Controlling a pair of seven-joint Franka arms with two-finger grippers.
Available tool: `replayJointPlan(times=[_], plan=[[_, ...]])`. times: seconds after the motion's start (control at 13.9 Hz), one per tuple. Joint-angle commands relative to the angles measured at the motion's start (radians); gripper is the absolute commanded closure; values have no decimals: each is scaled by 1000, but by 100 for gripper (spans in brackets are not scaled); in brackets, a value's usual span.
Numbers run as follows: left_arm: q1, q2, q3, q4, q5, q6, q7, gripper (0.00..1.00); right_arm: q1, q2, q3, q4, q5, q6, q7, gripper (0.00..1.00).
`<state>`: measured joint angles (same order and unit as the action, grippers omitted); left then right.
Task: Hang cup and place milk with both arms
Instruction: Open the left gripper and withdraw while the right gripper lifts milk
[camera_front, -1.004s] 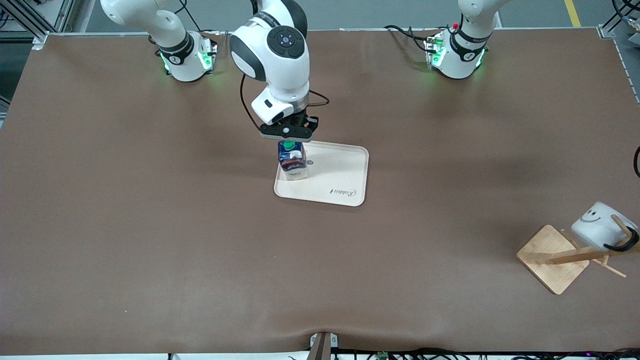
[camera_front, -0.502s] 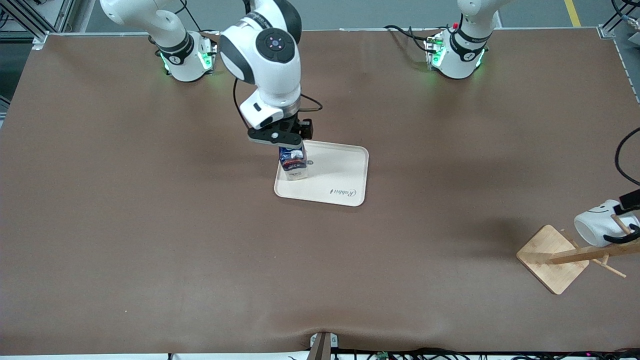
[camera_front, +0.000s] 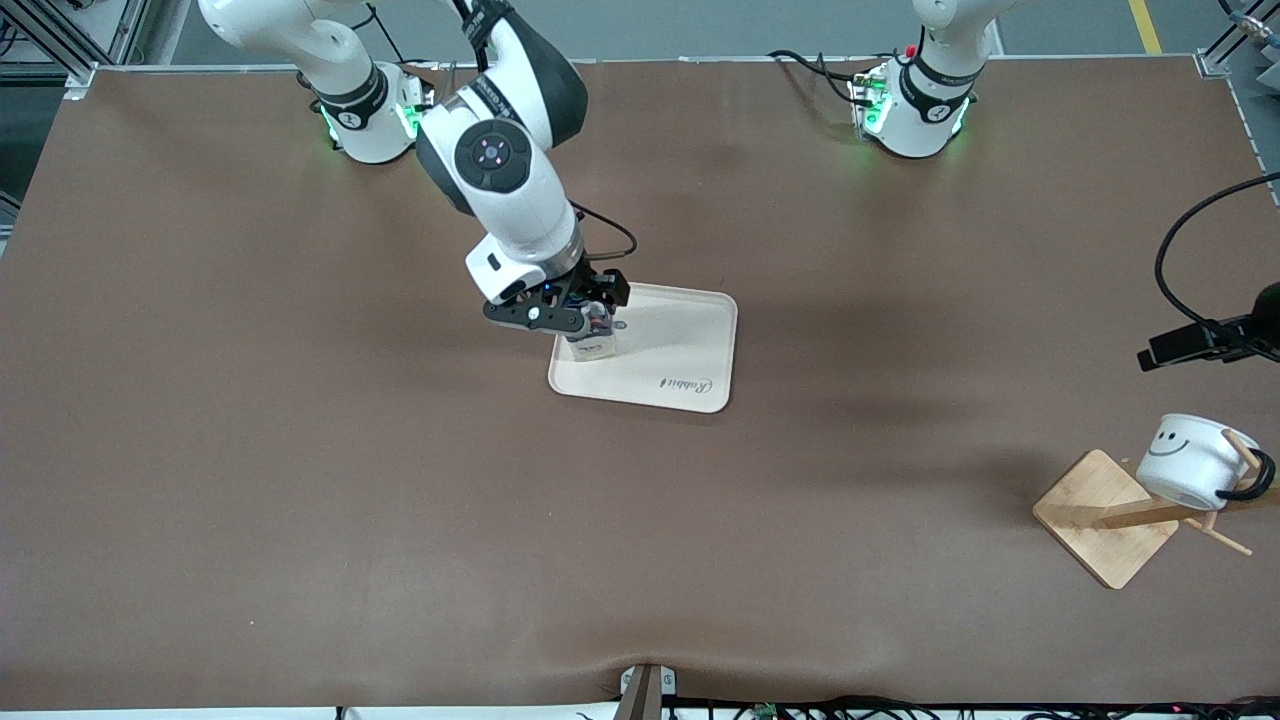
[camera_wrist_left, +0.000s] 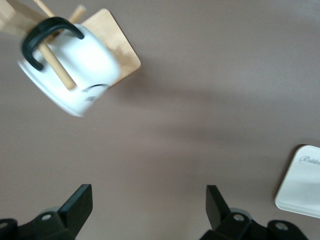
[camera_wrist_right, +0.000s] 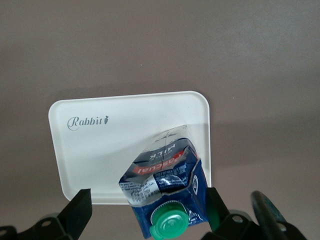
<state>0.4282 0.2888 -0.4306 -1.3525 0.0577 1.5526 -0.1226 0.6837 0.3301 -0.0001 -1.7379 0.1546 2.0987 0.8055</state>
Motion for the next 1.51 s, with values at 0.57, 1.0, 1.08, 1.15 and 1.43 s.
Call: replayJointPlan(times=[0.57,1.0,1.08,1.15,1.43], plan=[[26,-25,-92,-5,-4,-17,-212,0,-6,20,12,-15,20,18,-121,0],[21,-107,-95,7,4,-31,-147,0,19,43,11,-46,-18,56,-209,0],[21,-134,-97,1,4,-32,-149,0,20,43,11,-51,-38,67,-209,0],[21,-141,-99,1,4,-52,-147,0,28,43,11,-58,-55,72,-209,12],[15,-174,-108,0,4,-124,-138,0,20,41,12,-11,-60,47,-209,100]])
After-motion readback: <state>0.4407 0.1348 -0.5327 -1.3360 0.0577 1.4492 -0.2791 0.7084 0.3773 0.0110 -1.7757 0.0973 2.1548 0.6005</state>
